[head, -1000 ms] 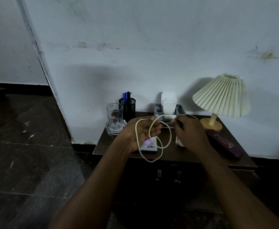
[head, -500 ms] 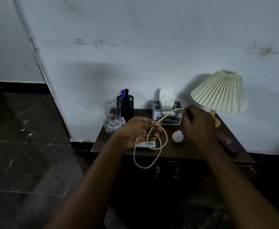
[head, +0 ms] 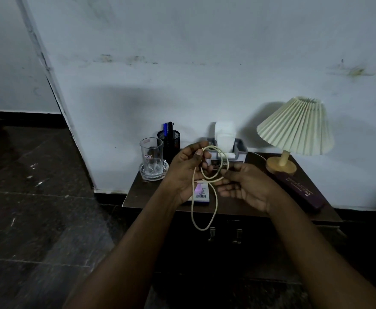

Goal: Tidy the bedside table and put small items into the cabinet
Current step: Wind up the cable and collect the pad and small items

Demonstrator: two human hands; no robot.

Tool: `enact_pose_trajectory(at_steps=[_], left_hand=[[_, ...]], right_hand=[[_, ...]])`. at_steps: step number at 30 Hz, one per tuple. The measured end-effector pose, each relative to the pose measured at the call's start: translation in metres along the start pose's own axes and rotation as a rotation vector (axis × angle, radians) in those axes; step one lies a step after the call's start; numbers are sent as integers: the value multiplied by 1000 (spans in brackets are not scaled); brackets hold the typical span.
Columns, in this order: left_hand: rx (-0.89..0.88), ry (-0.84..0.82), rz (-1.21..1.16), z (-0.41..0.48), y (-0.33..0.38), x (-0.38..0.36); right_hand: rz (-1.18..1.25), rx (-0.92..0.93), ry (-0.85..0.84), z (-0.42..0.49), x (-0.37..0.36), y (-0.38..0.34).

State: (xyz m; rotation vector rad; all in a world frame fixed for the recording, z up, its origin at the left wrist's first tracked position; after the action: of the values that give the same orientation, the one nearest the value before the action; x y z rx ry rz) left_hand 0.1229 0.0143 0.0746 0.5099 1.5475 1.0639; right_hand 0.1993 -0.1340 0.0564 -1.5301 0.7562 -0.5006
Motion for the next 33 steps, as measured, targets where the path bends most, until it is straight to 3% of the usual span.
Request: enact_pose_trajectory(at_steps=[4,9,13,16,19,22,24,28,30,33], left_hand=[[34,-42,-191,-1,1,-2],[27,-38,-275,1,-2,1],[-17,108,-344,4,-7,1],[-83,286,-194,1,-8,2],[-140,457,-43,-2,-3,9],[-106,492,-177,-1,9,18],[-64,442,-309,3,18,24],[-22,297,-414,5,24,27],[-11,224,-411,4,30,30],[-23,82,-337,2,51,40]], right_hand=[[351,-51,-16,-3,-9,0],[559,-111,49,-7,-20,1],[768,-76,165,-1,-44,12],[783,-37,207,2,-63,24],[615,9,171,0,-69,27],[10,154,68,-4,-54,10],[-285,228,-119,-10,-51,3],[-547,65,-545,-23,-66,18],[-686,110,-551,-22,-60,9],[-703,192,-433,-25,-29,-23]])
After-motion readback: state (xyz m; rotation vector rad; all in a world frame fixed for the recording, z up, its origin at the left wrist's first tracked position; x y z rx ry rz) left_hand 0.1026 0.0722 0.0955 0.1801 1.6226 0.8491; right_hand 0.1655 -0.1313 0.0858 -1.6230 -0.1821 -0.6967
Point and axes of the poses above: each hand's wrist, its own z-axis towards the middle knuckle, its own x-axis out of the back of the hand, y = z × x, the point moved 5 cm from there along z, towards the middle knuckle, and after that the axes turned 4 degrees about x, right-handed, at the moved point
